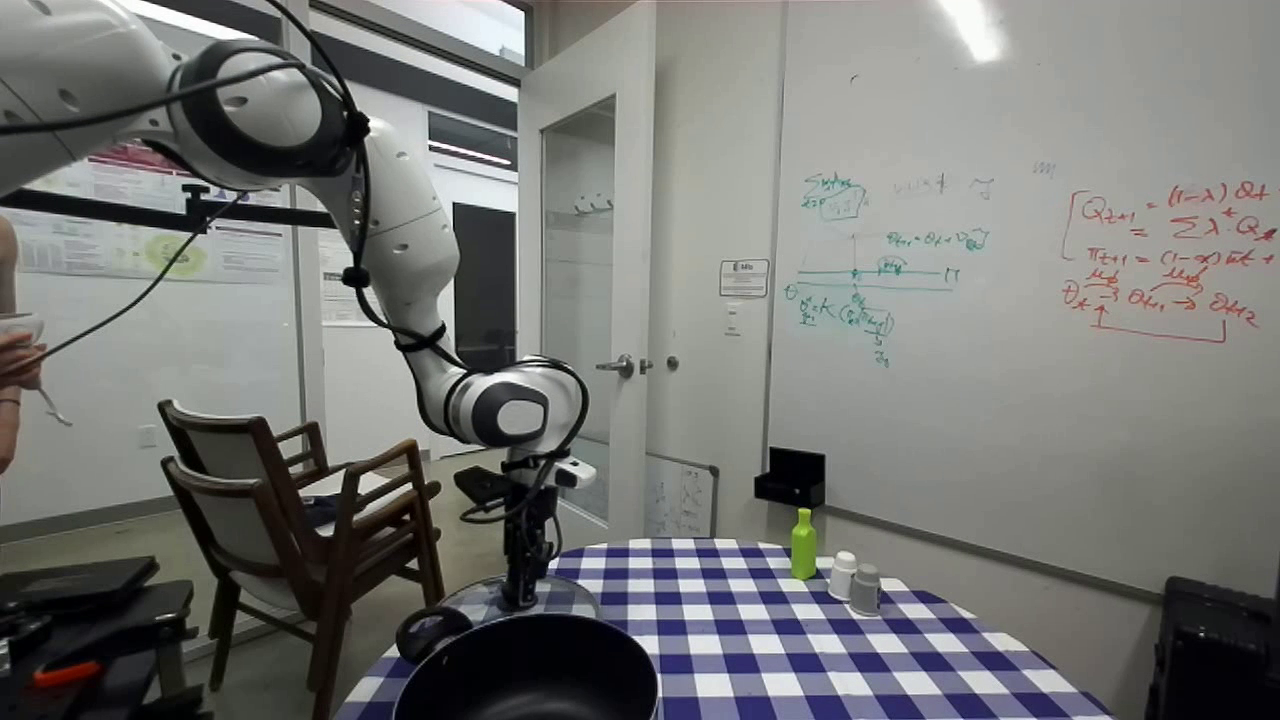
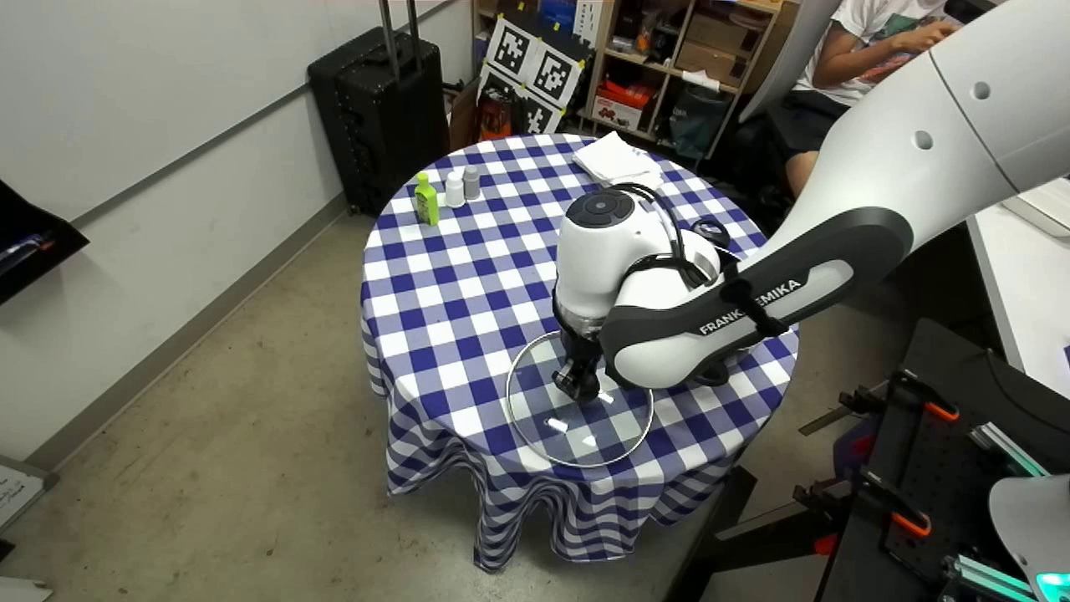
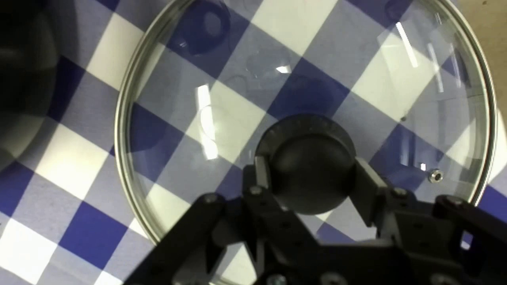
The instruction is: Put the glass lid on the pot
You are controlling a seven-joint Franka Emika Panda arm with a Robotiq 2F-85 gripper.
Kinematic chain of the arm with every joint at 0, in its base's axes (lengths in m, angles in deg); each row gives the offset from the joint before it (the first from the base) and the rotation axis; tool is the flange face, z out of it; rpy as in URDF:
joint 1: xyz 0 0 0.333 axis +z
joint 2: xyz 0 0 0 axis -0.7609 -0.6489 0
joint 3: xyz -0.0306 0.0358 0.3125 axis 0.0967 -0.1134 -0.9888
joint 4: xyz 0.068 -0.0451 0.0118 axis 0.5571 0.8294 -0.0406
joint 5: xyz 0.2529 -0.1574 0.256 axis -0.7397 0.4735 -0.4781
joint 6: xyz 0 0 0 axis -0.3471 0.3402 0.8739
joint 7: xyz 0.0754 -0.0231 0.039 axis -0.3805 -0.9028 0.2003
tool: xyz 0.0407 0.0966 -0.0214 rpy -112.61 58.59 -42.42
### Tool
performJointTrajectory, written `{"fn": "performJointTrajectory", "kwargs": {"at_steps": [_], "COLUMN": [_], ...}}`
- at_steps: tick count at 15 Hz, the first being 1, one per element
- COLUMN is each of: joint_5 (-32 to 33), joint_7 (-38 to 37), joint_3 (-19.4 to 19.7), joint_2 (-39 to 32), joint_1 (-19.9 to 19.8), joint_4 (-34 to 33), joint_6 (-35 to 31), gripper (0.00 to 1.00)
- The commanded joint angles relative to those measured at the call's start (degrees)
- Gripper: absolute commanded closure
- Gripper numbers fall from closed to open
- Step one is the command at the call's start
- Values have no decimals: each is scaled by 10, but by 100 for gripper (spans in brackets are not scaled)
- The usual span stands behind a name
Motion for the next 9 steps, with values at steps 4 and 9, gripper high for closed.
{"fn": "performJointTrajectory", "kwargs": {"at_steps": [4, 9], "joint_5": [-25, -20], "joint_7": [20, 12], "joint_3": [-42, -28], "joint_2": [92, 128], "joint_1": [2, -2], "joint_4": [21, 5], "joint_6": [60, 94], "gripper": [74, 74]}}
